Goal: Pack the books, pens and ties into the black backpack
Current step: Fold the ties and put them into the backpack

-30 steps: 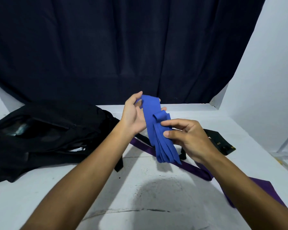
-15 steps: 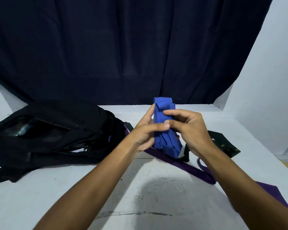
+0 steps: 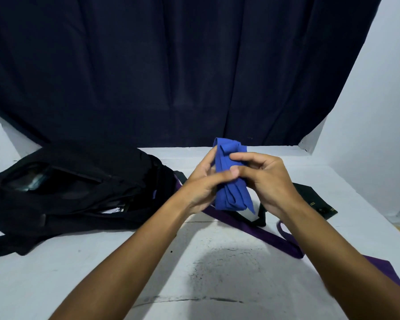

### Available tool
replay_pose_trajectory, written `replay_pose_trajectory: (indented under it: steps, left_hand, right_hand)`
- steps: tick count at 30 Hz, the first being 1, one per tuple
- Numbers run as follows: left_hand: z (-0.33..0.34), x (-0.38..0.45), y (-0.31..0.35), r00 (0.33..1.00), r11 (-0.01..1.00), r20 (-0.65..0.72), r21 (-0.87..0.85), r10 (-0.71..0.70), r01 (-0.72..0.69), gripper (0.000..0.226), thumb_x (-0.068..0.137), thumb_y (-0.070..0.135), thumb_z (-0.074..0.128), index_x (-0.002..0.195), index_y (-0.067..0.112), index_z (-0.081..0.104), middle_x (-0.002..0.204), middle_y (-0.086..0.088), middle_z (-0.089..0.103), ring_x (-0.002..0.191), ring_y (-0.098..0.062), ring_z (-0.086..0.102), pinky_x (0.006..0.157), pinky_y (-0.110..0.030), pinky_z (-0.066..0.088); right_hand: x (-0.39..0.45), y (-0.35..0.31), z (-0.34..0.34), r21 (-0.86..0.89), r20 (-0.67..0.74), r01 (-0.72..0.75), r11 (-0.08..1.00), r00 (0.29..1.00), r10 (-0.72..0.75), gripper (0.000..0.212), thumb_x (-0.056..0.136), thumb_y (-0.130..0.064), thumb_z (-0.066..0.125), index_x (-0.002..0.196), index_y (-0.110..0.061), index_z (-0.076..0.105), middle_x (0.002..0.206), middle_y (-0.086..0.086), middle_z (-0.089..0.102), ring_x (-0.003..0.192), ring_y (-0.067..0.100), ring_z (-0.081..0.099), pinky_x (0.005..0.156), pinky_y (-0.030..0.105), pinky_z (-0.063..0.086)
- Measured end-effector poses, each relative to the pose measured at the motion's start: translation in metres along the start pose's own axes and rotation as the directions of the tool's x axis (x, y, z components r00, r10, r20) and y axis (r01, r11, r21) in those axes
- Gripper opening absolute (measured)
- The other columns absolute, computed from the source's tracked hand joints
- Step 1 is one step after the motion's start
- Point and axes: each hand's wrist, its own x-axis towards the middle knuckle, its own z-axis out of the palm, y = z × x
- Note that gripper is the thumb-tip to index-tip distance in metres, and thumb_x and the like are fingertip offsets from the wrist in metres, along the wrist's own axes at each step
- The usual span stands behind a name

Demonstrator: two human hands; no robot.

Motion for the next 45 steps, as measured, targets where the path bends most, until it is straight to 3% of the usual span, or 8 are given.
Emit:
replay_pose_trajectory:
  steps: [4, 7, 12, 18, 28, 32, 40, 45]
  left_hand:
    - [-0.01, 0.004, 0.008, 0.79, 0.925, -0.511, 0.337, 0.337, -0.177, 0.018, 0.093, 0.022, 0.055, 0.079, 0.012, 0.062, 0.061, 0.008, 0.056, 0.061, -0.006, 0.052, 0.054, -0.027, 0.041]
    - [-0.017, 0.014, 0.013, 0.801, 0.868, -0.397, 0.407, 0.447, -0.283, 0.023, 0.086, 0.028, 0.046, 0.088, 0.015, 0.065, 0.088, 0.006, 0.066, 0.088, -0.008, 0.06, 0.079, -0.022, 0.046]
    - [-0.002, 0.014, 0.0, 0.993, 0.991, -0.116, -0.132, 0.01, -0.026, 0.061, 0.095, 0.052, 0.033, 0.126, 0.007, 0.058, 0.12, -0.014, 0.065, 0.111, -0.029, 0.06, 0.098, -0.041, 0.047]
    - [0.017, 0.003, -0.018, 0.975, 0.937, -0.084, -0.305, -0.205, 0.171, 0.062, 0.098, 0.055, 0.028, 0.114, 0.01, 0.067, 0.103, -0.017, 0.071, 0.085, -0.036, 0.069, 0.076, -0.045, 0.056]
    - [0.008, 0.012, -0.011, 0.941, 0.899, -0.18, -0.39, -0.286, 0.199, 0.069, 0.092, 0.065, 0.038, 0.12, 0.007, 0.064, 0.106, -0.018, 0.068, 0.092, -0.033, 0.065, 0.089, -0.045, 0.049]
    - [0.012, 0.004, -0.011, 0.985, 0.929, -0.029, -0.337, -0.17, 0.151, 0.047, 0.085, 0.032, 0.064, 0.122, 0.004, 0.062, 0.111, -0.018, 0.065, 0.096, -0.029, 0.065, 0.09, -0.04, 0.053]
    - [0.014, -0.001, -0.01, 0.997, 0.99, -0.066, -0.141, -0.03, 0.021, 0.056, 0.078, -0.029, 0.046, 0.114, 0.013, 0.059, 0.09, -0.009, 0.071, 0.079, -0.021, 0.069, 0.072, -0.031, 0.059]
    - [0.018, 0.0, -0.003, 0.999, 0.997, -0.044, -0.074, -0.015, 0.012, 0.059, 0.081, -0.028, 0.047, 0.123, 0.013, 0.056, 0.101, -0.011, 0.067, 0.087, -0.022, 0.068, 0.077, -0.032, 0.058]
  right_hand:
    - [0.003, -0.016, -0.009, 0.1, 0.055, -0.051, 0.994, 0.997, 0.045, 0.025, 0.081, 0.01, 0.062, 0.094, -0.01, 0.071, 0.084, 0.004, 0.074, 0.078, 0.015, 0.069, 0.076, 0.027, 0.058]
    - [0.005, -0.027, -0.011, 0.162, 0.117, -0.086, 0.983, 0.991, 0.068, 0.024, 0.083, 0.008, 0.06, 0.097, -0.009, 0.07, 0.085, 0.005, 0.074, 0.076, 0.015, 0.07, 0.077, 0.028, 0.059]
    - [0.009, -0.042, -0.008, 0.244, 0.115, -0.066, 0.968, 0.993, 0.038, 0.023, 0.084, 0.007, 0.058, 0.098, -0.008, 0.069, 0.086, 0.007, 0.074, 0.073, 0.016, 0.069, 0.068, 0.025, 0.057]
    - [0.011, -0.039, -0.013, 0.189, 0.044, -0.053, 0.981, 0.998, 0.046, 0.022, 0.085, 0.006, 0.06, 0.099, -0.008, 0.069, 0.086, 0.004, 0.074, 0.072, 0.013, 0.069, 0.066, 0.025, 0.057]
    - [0.004, -0.008, -0.009, 0.03, -0.005, -0.097, 0.995, 0.995, 0.097, 0.024, 0.082, 0.008, 0.064, 0.097, -0.009, 0.071, 0.094, 0.008, 0.073, 0.083, 0.018, 0.069, 0.074, 0.027, 0.058]
    - [0.002, -0.003, -0.002, -0.092, -0.082, 0.013, 0.996, 0.996, -0.021, 0.025, 0.08, 0.009, 0.066, 0.092, -0.012, 0.072, 0.089, 0.004, 0.074, 0.08, 0.014, 0.07, 0.074, 0.022, 0.057]
    - [0.001, 0.001, -0.002, -0.389, -0.066, 0.168, 0.906, 0.976, -0.209, 0.029, 0.077, -0.001, 0.074, 0.092, -0.026, 0.074, 0.105, -0.003, 0.065, 0.097, 0.01, 0.06, 0.085, 0.02, 0.047]
    - [0.0, -0.005, -0.004, -0.12, -0.065, 0.026, 0.992, 0.997, -0.034, 0.031, 0.078, 0.011, 0.067, 0.097, -0.012, 0.073, 0.094, 0.004, 0.072, 0.083, 0.014, 0.07, 0.067, 0.02, 0.055]
